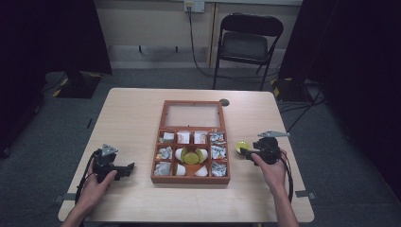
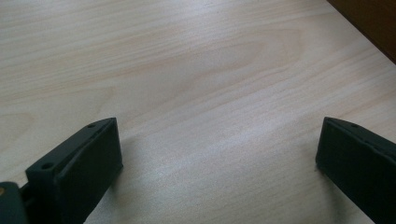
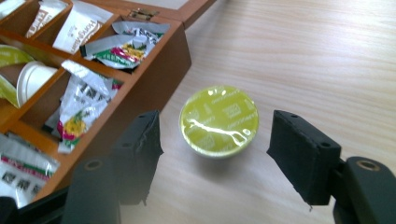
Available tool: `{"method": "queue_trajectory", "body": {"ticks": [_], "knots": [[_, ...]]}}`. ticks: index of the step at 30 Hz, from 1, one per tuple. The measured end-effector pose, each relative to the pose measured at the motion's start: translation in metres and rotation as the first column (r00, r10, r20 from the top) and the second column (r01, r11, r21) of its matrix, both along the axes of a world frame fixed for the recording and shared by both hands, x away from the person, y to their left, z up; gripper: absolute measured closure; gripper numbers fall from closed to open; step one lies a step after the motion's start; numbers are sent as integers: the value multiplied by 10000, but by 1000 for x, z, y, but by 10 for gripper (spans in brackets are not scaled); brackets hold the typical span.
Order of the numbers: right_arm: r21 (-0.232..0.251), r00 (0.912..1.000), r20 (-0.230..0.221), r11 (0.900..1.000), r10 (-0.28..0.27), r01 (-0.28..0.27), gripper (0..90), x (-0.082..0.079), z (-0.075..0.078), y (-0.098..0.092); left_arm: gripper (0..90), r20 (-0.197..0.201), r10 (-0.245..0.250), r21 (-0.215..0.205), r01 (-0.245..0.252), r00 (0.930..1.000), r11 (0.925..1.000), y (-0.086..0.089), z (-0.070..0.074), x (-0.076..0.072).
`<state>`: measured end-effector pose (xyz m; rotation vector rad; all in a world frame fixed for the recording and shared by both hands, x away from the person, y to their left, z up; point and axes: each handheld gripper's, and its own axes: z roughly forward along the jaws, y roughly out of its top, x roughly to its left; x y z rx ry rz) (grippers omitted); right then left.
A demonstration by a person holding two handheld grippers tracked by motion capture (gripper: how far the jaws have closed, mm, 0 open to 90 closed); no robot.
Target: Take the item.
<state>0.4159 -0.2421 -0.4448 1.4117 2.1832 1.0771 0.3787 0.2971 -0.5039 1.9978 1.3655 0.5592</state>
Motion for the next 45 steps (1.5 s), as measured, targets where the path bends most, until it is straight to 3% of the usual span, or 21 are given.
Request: {"method": "queue_trajectory", "body": {"ticks": [5, 10, 26, 33, 37, 43, 45], "knots": [[167, 9997, 43, 9996, -230, 229, 328, -7, 2, -12, 0, 1, 0, -6, 0, 10000, 10000, 0, 0, 0], [41, 9990, -20, 9990, -456, 456, 284, -15, 1, -23, 0, 1, 2, -8, -2, 10000, 10000, 0, 0, 0], [-319, 9901, -405, 9906, -1346, 1334, 203, -35, -18, -58, 0, 0, -1, -1, 1, 10000, 10000, 0, 0, 0], [-846, 9834, -673, 9830, -1686, 1628, 196, -37, -31, -67, 0, 11, 3, 14, -3, 10000, 10000, 0, 0, 0], [-980, 9826, -679, 9812, -1731, 1661, 195, -38, -35, -68, 0, -1, -3, -6, 3, 10000, 10000, 0, 0, 0], [-1717, 9813, -686, 9710, -1801, 1662, 181, -38, -42, -69, 0, 1, 0, -8, 0, 10000, 10000, 0, 0, 0], [-1765, 9805, -520, 9682, -1893, 1776, 144, -38, -45, -71, 0, 0, 11, -6, -11, 10000, 10000, 0, 0, 0]]}}
